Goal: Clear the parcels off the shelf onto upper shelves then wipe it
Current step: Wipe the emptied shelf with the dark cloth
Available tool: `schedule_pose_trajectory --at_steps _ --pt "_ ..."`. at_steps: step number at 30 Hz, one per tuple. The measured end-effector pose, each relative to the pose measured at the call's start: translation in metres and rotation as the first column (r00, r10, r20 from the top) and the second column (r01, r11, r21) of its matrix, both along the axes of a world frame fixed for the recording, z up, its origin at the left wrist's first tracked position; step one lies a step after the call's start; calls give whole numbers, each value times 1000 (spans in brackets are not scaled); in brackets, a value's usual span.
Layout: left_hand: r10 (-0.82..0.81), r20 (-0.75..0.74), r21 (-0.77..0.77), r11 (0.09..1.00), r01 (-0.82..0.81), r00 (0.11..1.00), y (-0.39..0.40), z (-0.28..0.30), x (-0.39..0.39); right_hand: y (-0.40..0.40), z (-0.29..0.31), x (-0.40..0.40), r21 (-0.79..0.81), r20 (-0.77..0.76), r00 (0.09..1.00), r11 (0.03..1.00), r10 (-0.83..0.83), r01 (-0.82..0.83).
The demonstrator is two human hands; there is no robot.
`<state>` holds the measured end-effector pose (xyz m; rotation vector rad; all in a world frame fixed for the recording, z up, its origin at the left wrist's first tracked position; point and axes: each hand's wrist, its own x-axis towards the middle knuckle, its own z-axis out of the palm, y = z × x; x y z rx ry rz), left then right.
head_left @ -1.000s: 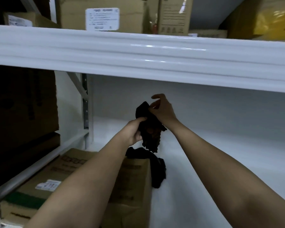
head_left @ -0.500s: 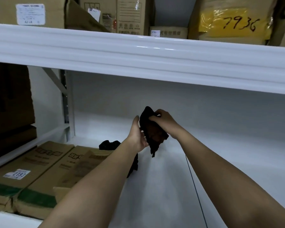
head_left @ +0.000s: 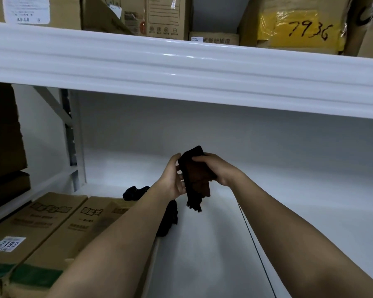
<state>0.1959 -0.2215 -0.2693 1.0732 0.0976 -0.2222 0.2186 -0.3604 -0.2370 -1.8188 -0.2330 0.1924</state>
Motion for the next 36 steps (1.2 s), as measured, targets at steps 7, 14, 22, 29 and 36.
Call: schedule_pose_trajectory --at_steps 7,14,22,29,36 --pt "-116 82 121 987 106 990 7 -7 10 1 -11 6 -15 26 999 1000 22 -22" --pt "-25 68 82 996 20 997 -3 -16 10 -4 -21 3 -89 249 958 982 -140 167" --pt "86 -41 69 994 -83 995 -36 -20 17 -19 -56 13 -242 617 767 886 -175 396" --pt "40 -61 -91 995 -45 997 -73 -12 22 -55 -85 41 -188 314 949 981 7 55" --pt "67 -86 -7 998 -68 994 -103 -21 27 -86 -99 60 -11 88 992 996 -89 90"
